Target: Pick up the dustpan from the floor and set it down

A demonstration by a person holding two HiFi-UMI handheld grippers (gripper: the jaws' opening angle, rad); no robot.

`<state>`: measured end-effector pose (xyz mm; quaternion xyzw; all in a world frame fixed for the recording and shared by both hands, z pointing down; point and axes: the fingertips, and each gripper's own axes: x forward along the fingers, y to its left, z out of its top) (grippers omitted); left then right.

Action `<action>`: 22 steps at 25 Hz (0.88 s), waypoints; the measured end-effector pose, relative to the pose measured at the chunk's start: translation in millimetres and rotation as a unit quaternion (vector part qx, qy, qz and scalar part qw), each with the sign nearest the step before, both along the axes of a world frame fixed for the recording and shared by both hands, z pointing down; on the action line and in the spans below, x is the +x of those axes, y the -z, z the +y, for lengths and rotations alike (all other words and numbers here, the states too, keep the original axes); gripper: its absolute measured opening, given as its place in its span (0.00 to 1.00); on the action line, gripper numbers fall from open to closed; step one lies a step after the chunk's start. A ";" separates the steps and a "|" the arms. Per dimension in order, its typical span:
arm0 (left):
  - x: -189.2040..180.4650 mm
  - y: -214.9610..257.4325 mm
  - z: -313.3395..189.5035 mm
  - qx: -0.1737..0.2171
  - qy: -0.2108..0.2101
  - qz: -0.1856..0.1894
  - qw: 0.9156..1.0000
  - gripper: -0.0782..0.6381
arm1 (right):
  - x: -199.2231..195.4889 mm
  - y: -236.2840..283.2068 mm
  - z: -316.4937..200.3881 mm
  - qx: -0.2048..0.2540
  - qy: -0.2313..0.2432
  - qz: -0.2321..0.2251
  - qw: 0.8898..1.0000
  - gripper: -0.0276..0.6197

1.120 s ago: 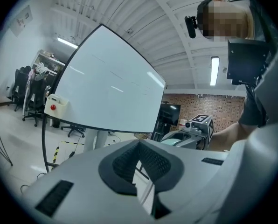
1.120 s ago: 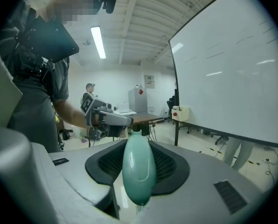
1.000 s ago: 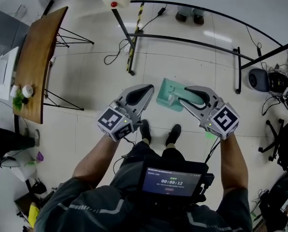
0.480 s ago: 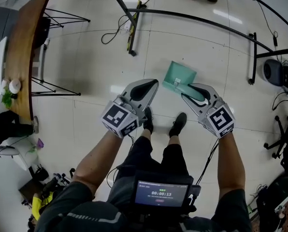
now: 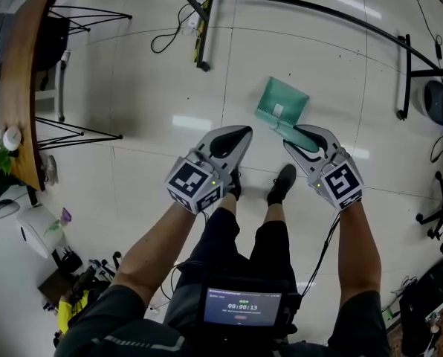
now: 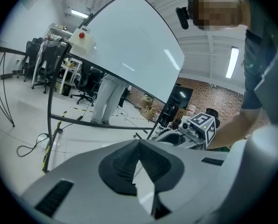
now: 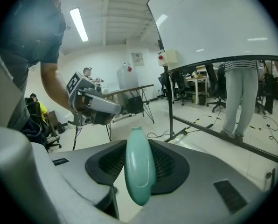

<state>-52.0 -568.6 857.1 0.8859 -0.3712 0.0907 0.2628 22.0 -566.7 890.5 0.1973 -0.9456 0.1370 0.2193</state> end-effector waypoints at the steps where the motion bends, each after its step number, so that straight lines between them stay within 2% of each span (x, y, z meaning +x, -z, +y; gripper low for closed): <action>1: 2.6 -4.5 1.0 -0.003 -0.003 0.001 1.000 0.15 | 0.3 -1.8 0.9 0.002 -0.001 0.001 1.000 0.29; 6: 14.6 -9.9 13.0 -0.014 -0.013 0.003 1.000 0.15 | 7.7 -11.8 22.1 -0.010 -0.010 0.025 1.000 0.29; 13: 29.6 17.3 23.5 -0.015 -0.026 0.002 1.000 0.15 | 26.2 -7.9 52.8 -0.049 -0.040 0.033 0.997 0.29; 19: 42.0 26.9 41.5 -0.014 -0.041 -0.010 0.999 0.15 | 37.9 3.5 69.0 -0.049 -0.055 0.045 0.996 0.31; 22: 44.9 55.4 49.6 -0.009 -0.042 -0.007 0.999 0.14 | 43.9 34.6 74.0 -0.041 -0.060 0.048 0.996 0.32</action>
